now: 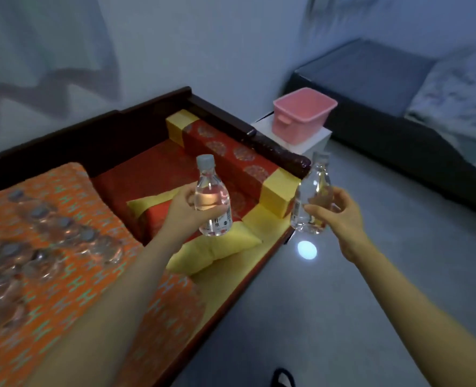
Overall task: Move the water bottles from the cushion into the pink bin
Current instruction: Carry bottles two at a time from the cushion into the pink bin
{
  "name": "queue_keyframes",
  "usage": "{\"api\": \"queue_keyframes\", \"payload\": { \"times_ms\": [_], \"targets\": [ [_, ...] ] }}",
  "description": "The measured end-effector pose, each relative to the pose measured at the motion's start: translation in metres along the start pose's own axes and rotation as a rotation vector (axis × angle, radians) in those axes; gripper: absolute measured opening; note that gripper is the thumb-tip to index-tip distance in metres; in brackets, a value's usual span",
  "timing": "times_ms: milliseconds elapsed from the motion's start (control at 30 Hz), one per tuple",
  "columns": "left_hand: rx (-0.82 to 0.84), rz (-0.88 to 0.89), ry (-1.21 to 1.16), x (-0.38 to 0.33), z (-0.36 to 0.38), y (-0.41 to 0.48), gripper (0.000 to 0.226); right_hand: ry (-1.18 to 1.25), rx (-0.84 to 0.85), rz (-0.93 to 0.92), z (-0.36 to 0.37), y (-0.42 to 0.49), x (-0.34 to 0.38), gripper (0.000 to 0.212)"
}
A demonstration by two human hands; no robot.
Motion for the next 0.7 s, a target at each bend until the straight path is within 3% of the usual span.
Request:
{"api": "queue_keyframes", "payload": {
  "times_ms": [367, 700],
  "targets": [
    [0.011, 0.005, 0.078, -0.025, 0.196, 0.07, 0.054, -0.022, -0.061, 0.005, -0.19, 0.095, -0.021, 0.05],
    [0.12, 0.001, 0.154, -0.053, 0.306, 0.174, 0.051, -0.044, -0.088, 0.087, -0.266, 0.21, -0.052, 0.061]
  ]
}}
Point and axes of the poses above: each hand's wrist, its own y-axis towards the middle knuckle, its own z-axis out of the palm, x = y × z, the point moved 4 cm from there along y, towards the middle knuckle, and after that the axes turned 3 degrees about -z, right-handed, at the moved point
